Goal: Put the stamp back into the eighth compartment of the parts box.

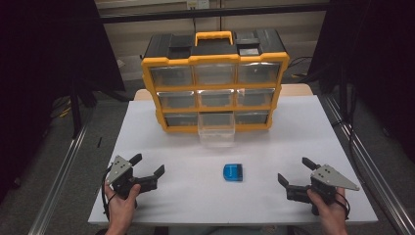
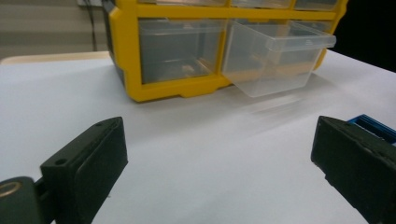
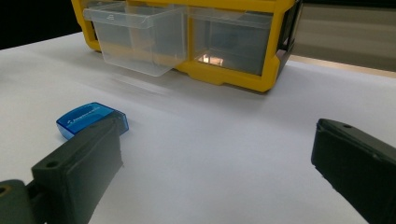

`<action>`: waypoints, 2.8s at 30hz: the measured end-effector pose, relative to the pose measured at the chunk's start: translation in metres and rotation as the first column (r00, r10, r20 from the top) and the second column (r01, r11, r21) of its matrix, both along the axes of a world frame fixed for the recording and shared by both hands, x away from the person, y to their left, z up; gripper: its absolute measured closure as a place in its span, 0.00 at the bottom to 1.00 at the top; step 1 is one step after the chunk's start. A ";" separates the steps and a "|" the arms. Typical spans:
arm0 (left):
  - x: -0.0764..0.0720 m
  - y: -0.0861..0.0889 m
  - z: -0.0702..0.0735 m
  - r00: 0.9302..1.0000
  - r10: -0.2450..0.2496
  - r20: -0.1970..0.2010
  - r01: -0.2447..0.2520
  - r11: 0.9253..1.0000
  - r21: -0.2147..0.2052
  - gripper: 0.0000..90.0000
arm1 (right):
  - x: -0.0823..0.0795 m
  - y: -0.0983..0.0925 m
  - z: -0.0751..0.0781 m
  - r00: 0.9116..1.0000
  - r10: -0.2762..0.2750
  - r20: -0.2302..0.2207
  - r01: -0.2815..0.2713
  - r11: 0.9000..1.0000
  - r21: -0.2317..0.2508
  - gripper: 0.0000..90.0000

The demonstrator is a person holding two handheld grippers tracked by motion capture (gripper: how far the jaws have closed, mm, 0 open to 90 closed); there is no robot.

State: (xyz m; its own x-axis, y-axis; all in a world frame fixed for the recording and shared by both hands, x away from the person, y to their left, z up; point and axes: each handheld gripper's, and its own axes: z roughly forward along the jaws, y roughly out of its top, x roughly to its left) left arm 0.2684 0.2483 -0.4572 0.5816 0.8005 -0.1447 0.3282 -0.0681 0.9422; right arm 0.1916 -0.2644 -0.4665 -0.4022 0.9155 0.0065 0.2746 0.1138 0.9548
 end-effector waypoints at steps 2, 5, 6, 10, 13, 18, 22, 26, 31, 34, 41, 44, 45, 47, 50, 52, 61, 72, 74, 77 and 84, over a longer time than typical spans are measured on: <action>0.003 0.001 -0.001 0.998 -0.051 -0.032 0.051 0.999 -0.006 0.05 | 0.000 0.000 0.000 1.000 -0.004 -0.002 0.004 1.000 0.000 0.02; 0.003 -0.003 0.001 0.992 -0.113 -0.060 0.112 0.994 -0.006 0.06 | -0.001 0.000 0.000 1.000 -0.010 0.000 0.010 1.000 0.000 0.02; 0.002 -0.005 0.002 0.991 -0.122 -0.061 0.123 0.992 0.001 0.06 | -0.001 0.000 0.000 1.000 -0.007 -0.001 0.007 1.000 0.002 0.02; 0.001 -0.014 0.006 0.977 -0.195 -0.089 0.198 0.980 0.026 0.07 | -0.001 0.000 -0.001 1.000 0.000 0.002 0.000 1.000 -0.004 0.02; 0.000 -0.021 0.007 0.967 -0.233 -0.101 0.239 0.969 0.057 0.07 | -0.003 -0.001 0.000 1.000 0.002 0.002 -0.002 1.000 -0.001 0.02; 0.003 -0.026 0.007 0.945 -0.298 -0.134 0.311 0.946 0.094 0.07 | -0.003 -0.001 0.000 1.000 0.007 0.004 -0.007 1.000 0.003 0.02; 0.004 -0.030 0.006 0.935 -0.321 -0.152 0.337 0.937 0.096 0.07 | -0.002 -0.001 0.000 1.000 0.012 0.003 -0.012 1.000 -0.001 0.02; 0.001 -0.036 0.006 0.933 -0.334 -0.131 0.351 0.927 0.130 0.06 | -0.002 0.000 0.000 1.000 0.013 0.002 -0.013 1.000 0.001 0.02; -0.002 -0.043 0.007 0.931 -0.348 -0.110 0.362 0.917 0.169 0.05 | -0.002 0.000 0.000 1.000 0.017 0.001 -0.017 1.000 0.002 0.02; 0.000 -0.046 0.005 0.926 -0.357 -0.122 0.374 0.910 0.180 0.05 | -0.001 0.000 0.000 1.000 0.018 0.005 -0.018 1.000 0.002 0.02; 0.005 -0.059 0.007 0.917 -0.374 -0.141 0.398 0.891 0.218 0.05 | -0.001 0.000 0.000 1.000 0.022 0.001 -0.022 1.000 0.002 0.02; 0.008 -0.067 0.007 0.897 -0.417 -0.144 0.439 0.874 0.207 0.05 | -0.001 0.001 0.000 1.000 0.025 0.002 -0.025 1.000 0.000 0.02; 0.009 -0.069 0.007 0.893 -0.425 -0.146 0.448 0.871 0.203 0.06 | -0.001 0.001 0.000 1.000 0.024 0.002 -0.024 1.000 0.001 0.02; 0.011 -0.073 0.008 0.881 -0.450 -0.147 0.473 0.854 0.218 0.06 | -0.001 0.000 0.000 1.000 0.023 0.000 -0.023 1.000 0.002 0.02; 0.013 -0.080 0.009 0.881 -0.454 -0.137 0.474 0.848 0.236 0.05 | 0.000 0.000 0.000 1.000 0.022 0.000 -0.022 1.000 0.003 0.02; 0.014 -0.086 0.008 0.864 -0.483 -0.142 0.504 0.834 0.227 0.05 | 0.000 0.001 0.000 1.000 0.022 0.002 -0.022 1.000 0.004 0.02; 0.019 -0.109 0.012 0.819 -0.550 -0.163 0.574 0.784 0.238 0.05 | 0.001 0.001 -0.001 1.000 0.023 0.001 -0.023 1.000 0.002 0.02; 0.034 -0.132 0.014 0.769 -0.594 -0.238 0.639 0.732 0.237 0.05 | 0.001 0.001 -0.001 1.000 0.027 -0.001 -0.027 1.000 0.003 0.02; 0.036 -0.136 0.013 0.747 -0.610 -0.265 0.663 0.712 0.231 0.05 | 0.001 0.001 -0.001 1.000 0.026 -0.001 -0.026 1.000 0.005 0.02; 0.037 -0.141 0.013 0.731 -0.623 -0.279 0.682 0.688 0.247 0.05 | 0.001 0.001 -0.001 1.000 0.029 -0.002 -0.029 1.000 0.003 0.02; 0.043 -0.156 0.016 0.696 -0.649 -0.307 0.717 0.646 0.261 0.05 | 0.002 0.002 -0.001 0.999 0.032 -0.005 -0.032 0.999 0.004 0.02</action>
State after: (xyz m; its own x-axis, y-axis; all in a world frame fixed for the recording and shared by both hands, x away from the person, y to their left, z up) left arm 0.3116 0.0922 -0.4408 0.9749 0.1977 -0.1023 0.2070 -0.6355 0.7439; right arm 0.1933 -0.2626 -0.4675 -0.4314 0.9021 0.0118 0.2754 0.1192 0.9539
